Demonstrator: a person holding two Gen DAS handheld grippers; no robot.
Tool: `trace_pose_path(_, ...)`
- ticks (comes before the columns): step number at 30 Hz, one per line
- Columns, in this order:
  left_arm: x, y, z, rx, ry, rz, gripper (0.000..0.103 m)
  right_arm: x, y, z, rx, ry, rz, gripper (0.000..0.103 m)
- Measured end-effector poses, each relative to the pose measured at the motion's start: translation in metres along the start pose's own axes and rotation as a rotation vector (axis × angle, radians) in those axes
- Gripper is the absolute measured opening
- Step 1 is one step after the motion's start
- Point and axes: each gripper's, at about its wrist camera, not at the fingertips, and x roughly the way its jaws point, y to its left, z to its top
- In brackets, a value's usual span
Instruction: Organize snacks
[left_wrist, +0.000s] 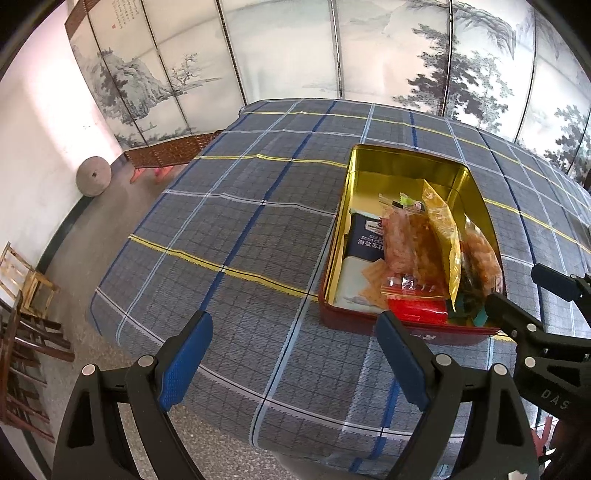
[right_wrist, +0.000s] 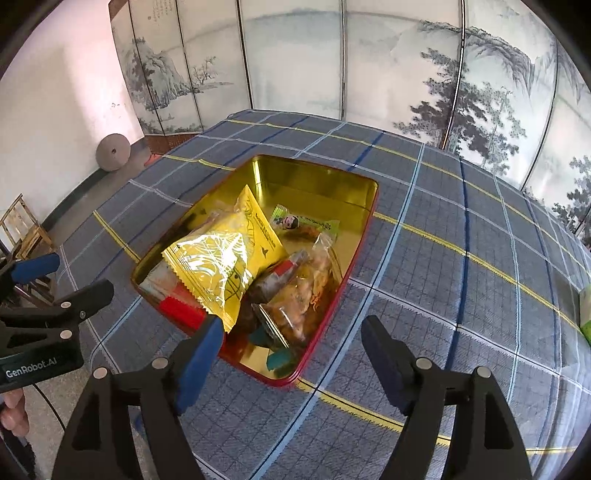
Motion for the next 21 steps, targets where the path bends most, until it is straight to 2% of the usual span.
trace_pose_path(21, -0.0004, -0.0068, 0.001, 0.023, -0.006, -0.021, 0.088, -0.0003, 0.0009, 0.0002, -0.02, 0.008, -0.007, 0.079)
